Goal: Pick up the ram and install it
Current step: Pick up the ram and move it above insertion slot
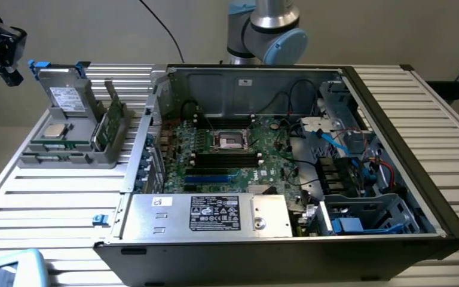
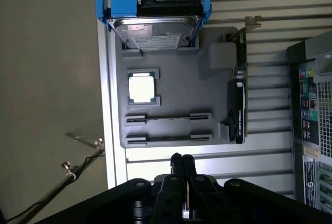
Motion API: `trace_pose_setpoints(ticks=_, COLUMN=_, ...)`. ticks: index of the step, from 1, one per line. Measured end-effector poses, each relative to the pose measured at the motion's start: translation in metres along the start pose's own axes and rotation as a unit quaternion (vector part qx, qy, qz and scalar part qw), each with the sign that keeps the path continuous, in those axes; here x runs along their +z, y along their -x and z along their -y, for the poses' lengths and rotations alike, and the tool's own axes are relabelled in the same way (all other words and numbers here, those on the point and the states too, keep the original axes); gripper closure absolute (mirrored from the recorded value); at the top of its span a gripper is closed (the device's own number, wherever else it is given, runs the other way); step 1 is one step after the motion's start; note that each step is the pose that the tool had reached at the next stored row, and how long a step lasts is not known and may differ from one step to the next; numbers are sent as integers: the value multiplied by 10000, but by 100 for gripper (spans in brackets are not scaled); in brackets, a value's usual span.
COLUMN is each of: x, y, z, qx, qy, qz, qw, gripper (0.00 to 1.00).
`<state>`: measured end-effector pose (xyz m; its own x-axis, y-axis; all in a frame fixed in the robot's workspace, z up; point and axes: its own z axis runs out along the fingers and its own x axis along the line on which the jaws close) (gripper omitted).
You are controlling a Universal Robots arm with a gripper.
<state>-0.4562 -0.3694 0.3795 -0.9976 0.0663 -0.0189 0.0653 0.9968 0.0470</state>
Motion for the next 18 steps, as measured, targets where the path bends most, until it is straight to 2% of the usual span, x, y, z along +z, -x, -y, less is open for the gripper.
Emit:
trace_pose_setpoints(ticks=5, x=0, y=0, z=0, qx=-416, qy=8, qz=-20, qw=9991, gripper=89)
trace_pose_setpoints(ticks=9, x=0, y=0, z=0, qx=-777, qy=15, qz=-36, qw=9970, gripper=89)
trace_pose_setpoints(ticks=13, x=1, y=0, z=0, qx=-1135, qy=22, qz=-53, qw=9935, gripper=89)
trace_pose_setpoints(ticks=18, x=1, y=0, z=0, qx=-1587, qy=30, qz=-74, qw=9873, gripper=89)
